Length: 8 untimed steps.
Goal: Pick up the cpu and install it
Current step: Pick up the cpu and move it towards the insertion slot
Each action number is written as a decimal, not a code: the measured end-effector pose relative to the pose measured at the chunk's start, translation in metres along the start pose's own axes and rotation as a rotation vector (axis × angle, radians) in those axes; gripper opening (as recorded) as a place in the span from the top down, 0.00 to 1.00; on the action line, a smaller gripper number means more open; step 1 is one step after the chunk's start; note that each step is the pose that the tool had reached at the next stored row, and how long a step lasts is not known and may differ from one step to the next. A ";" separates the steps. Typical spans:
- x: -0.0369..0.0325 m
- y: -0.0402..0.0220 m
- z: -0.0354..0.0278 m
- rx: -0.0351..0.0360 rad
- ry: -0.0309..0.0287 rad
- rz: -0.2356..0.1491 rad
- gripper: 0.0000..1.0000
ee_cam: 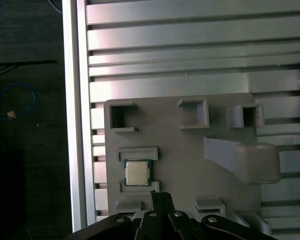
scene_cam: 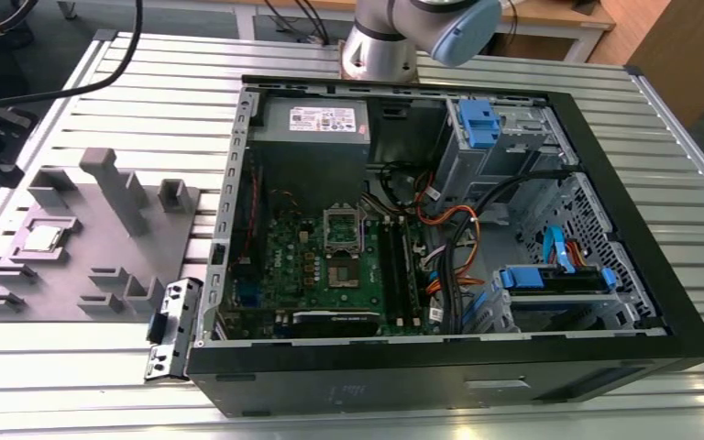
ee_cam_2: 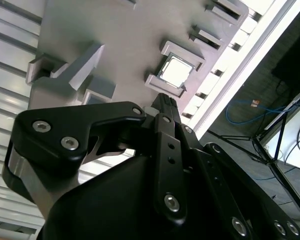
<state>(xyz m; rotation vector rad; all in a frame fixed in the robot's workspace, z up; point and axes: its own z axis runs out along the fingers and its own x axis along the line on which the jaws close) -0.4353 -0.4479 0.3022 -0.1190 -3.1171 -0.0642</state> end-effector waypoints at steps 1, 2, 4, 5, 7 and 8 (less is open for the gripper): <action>0.0010 -0.0003 0.0008 0.0001 0.0002 0.000 0.89; 0.0020 -0.0006 0.0017 0.0001 0.0002 0.000 0.89; 0.0037 -0.0012 0.0033 0.0001 0.0001 0.000 0.89; 0.0051 -0.0013 0.0040 0.0001 0.0001 0.000 0.89; 0.0079 -0.0020 0.0054 0.0000 0.0000 0.000 0.89; 0.0094 -0.0025 0.0061 0.0002 0.0002 -0.001 0.89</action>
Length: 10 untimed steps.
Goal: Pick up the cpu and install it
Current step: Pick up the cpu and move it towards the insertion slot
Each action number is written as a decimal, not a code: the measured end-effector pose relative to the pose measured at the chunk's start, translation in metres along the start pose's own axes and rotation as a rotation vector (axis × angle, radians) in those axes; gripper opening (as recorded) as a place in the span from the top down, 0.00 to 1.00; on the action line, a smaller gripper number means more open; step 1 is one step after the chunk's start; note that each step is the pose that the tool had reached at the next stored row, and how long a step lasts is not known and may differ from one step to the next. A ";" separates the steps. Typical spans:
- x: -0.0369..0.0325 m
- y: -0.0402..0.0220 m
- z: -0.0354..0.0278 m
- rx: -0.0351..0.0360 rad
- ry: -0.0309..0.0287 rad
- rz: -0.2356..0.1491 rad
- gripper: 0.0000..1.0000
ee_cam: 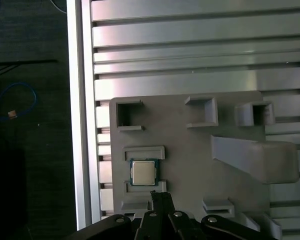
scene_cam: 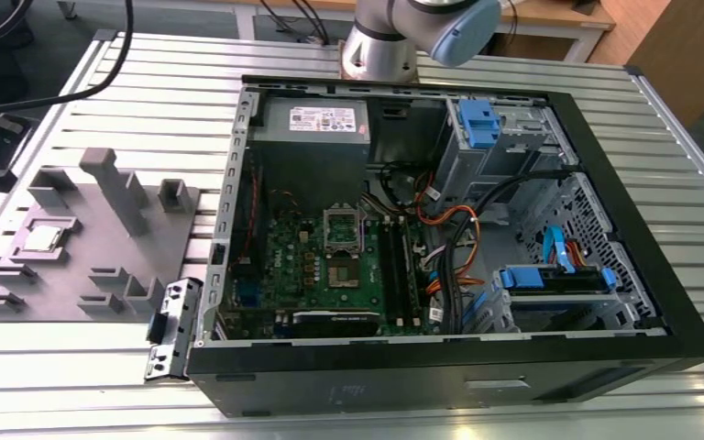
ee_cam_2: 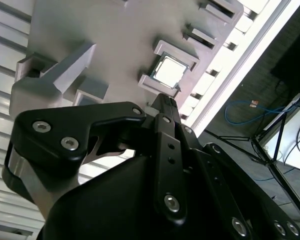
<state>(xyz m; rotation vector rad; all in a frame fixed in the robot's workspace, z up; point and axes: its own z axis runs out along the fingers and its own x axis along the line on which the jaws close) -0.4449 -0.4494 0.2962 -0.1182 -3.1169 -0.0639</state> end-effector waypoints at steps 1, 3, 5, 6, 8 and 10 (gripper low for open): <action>0.0012 -0.0004 0.0012 -0.0001 -0.0001 0.000 0.89; 0.0026 -0.0012 0.0046 -0.0002 -0.0003 -0.001 0.89; 0.0035 -0.0018 0.0082 -0.0002 -0.0001 -0.001 0.89; 0.0038 -0.0020 0.0101 -0.0001 -0.0001 -0.001 0.89; 0.0041 -0.0026 0.0137 -0.0001 0.0000 -0.002 0.89; 0.0041 -0.0033 0.0173 0.0000 0.0000 -0.004 0.89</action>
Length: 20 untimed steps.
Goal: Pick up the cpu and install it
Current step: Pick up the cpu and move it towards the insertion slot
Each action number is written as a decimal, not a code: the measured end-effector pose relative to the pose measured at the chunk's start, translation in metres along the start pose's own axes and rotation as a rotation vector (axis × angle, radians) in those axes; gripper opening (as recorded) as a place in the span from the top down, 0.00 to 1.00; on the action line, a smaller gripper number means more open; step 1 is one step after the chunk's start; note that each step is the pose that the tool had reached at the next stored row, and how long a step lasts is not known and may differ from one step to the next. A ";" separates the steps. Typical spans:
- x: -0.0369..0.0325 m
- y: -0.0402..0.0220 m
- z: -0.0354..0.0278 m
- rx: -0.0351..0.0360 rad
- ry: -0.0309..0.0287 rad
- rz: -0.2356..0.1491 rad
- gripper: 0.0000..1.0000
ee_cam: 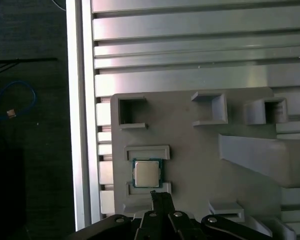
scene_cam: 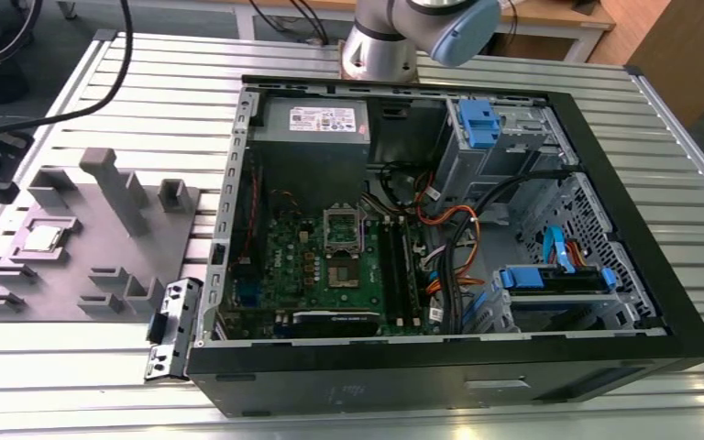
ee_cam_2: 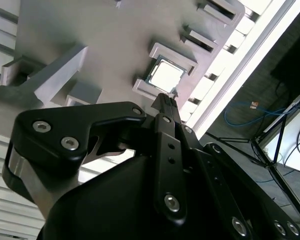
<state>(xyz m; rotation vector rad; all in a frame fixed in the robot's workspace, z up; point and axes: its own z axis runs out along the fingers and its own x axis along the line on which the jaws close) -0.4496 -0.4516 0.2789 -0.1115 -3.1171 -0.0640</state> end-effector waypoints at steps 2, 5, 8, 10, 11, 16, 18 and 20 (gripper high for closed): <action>0.0000 -0.0003 0.0030 0.0003 0.0004 -0.006 0.89; -0.0001 -0.0005 0.0065 0.0006 0.0009 -0.023 0.89; 0.0000 -0.0006 0.0088 0.0013 0.0018 -0.039 0.89; 0.0001 -0.0006 0.0089 0.0015 0.0018 -0.040 0.89; 0.0002 -0.0006 0.0100 0.0012 0.0014 -0.041 0.89; 0.0006 -0.0009 0.0154 0.0015 0.0018 -0.044 0.89; 0.0006 -0.0009 0.0154 0.0016 0.0020 -0.044 0.89; 0.0006 -0.0009 0.0155 0.0015 0.0019 -0.044 0.89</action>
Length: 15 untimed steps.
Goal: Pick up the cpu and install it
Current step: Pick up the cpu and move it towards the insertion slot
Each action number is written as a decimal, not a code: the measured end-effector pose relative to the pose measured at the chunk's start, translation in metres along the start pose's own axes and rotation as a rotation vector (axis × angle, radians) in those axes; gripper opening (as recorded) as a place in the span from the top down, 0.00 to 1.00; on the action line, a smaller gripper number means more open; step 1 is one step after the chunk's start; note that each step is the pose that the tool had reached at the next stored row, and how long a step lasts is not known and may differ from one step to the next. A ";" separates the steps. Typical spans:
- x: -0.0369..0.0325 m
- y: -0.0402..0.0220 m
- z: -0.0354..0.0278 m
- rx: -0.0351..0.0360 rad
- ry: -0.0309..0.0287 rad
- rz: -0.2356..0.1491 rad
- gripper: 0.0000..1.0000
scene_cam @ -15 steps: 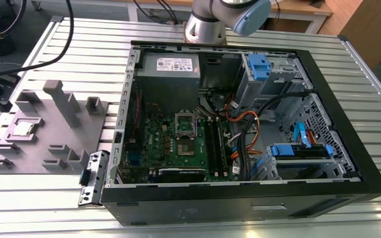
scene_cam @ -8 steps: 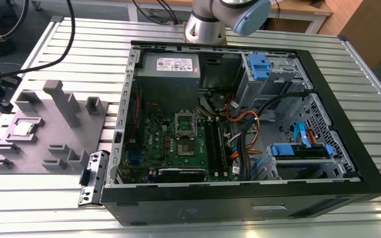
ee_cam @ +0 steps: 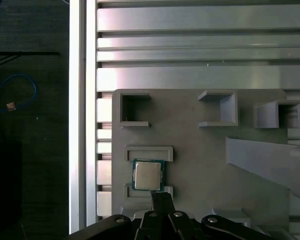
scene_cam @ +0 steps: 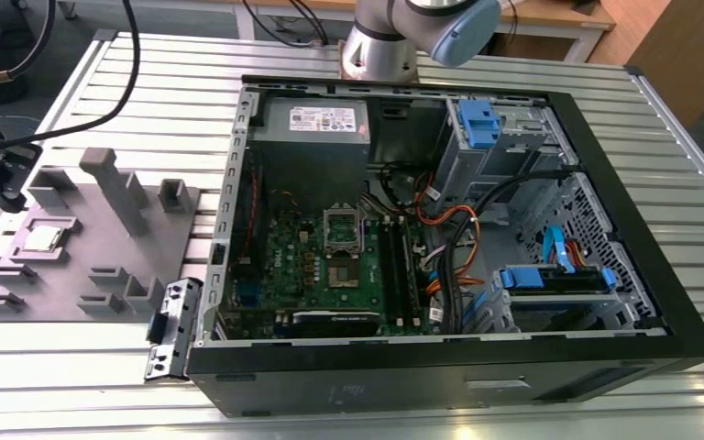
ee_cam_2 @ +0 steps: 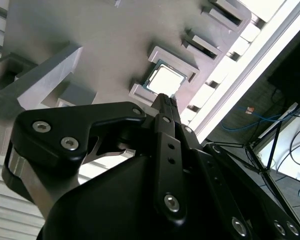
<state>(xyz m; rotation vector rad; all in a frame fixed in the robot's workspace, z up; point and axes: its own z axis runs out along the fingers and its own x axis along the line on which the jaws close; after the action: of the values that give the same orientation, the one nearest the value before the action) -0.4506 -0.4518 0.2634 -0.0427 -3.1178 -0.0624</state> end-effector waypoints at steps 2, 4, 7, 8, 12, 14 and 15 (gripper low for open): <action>0.0000 0.0000 0.0001 0.0000 -0.0001 0.000 0.89; 0.0000 0.0000 0.0001 -0.0001 -0.0001 0.000 0.89; 0.0000 0.0000 0.0010 -0.0004 -0.0005 0.000 0.89; 0.0000 -0.0001 0.0017 -0.0003 -0.0005 0.000 0.89; 0.0006 -0.0002 0.0050 0.0000 -0.0001 0.000 0.89; 0.0007 -0.0003 0.0063 -0.0001 -0.0002 -0.001 0.89; 0.0008 -0.0003 0.0063 0.0001 0.0000 -0.001 0.89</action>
<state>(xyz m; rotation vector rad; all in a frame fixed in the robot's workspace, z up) -0.4515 -0.4518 0.2572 -0.0417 -3.1179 -0.0624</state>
